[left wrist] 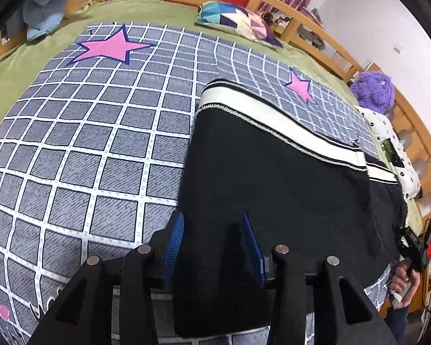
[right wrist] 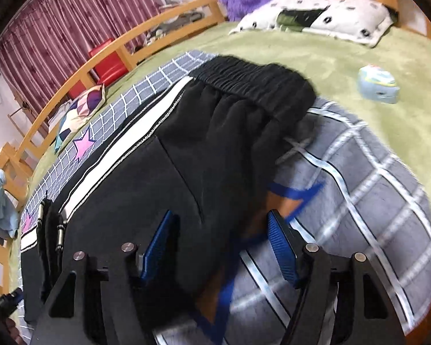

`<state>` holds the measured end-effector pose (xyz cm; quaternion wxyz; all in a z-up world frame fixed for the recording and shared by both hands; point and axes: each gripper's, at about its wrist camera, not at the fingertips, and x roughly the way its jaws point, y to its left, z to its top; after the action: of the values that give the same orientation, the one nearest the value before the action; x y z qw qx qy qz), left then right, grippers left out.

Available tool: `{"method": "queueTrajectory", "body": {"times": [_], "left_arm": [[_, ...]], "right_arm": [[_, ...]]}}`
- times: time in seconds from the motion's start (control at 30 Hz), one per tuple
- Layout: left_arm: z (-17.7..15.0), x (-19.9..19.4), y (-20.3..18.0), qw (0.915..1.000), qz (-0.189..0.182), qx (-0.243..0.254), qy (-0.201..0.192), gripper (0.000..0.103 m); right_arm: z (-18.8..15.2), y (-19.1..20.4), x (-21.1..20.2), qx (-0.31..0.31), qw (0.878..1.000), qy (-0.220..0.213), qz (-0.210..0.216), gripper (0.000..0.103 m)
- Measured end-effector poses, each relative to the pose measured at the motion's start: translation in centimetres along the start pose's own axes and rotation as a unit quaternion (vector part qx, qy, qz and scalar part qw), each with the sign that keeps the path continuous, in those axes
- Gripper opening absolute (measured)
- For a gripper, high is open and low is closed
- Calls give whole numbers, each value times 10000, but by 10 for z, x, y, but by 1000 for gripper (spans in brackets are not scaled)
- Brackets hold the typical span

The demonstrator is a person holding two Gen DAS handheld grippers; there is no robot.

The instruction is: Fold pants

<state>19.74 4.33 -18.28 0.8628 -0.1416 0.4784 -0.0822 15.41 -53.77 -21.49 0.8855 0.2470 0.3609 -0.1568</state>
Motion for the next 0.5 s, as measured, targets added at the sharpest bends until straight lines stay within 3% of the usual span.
{"method": "queueTrajectory", "body": {"times": [0.13, 0.33, 0.43, 0.5], "left_arm": [[4, 13, 3, 9999, 41, 47, 133, 42], [13, 30, 9, 9988, -409, 5, 280, 48], [22, 39, 4, 9982, -491, -27, 338, 48], [25, 40, 0, 9984, -444, -10, 357, 31]], "right_arm": [[17, 0, 16, 204, 9997, 3, 149, 64], [24, -1, 22, 255, 9994, -121, 213, 24], [26, 5, 14, 106, 9995, -203, 204, 15], [28, 12, 2, 80, 9991, -336, 264, 13]]}}
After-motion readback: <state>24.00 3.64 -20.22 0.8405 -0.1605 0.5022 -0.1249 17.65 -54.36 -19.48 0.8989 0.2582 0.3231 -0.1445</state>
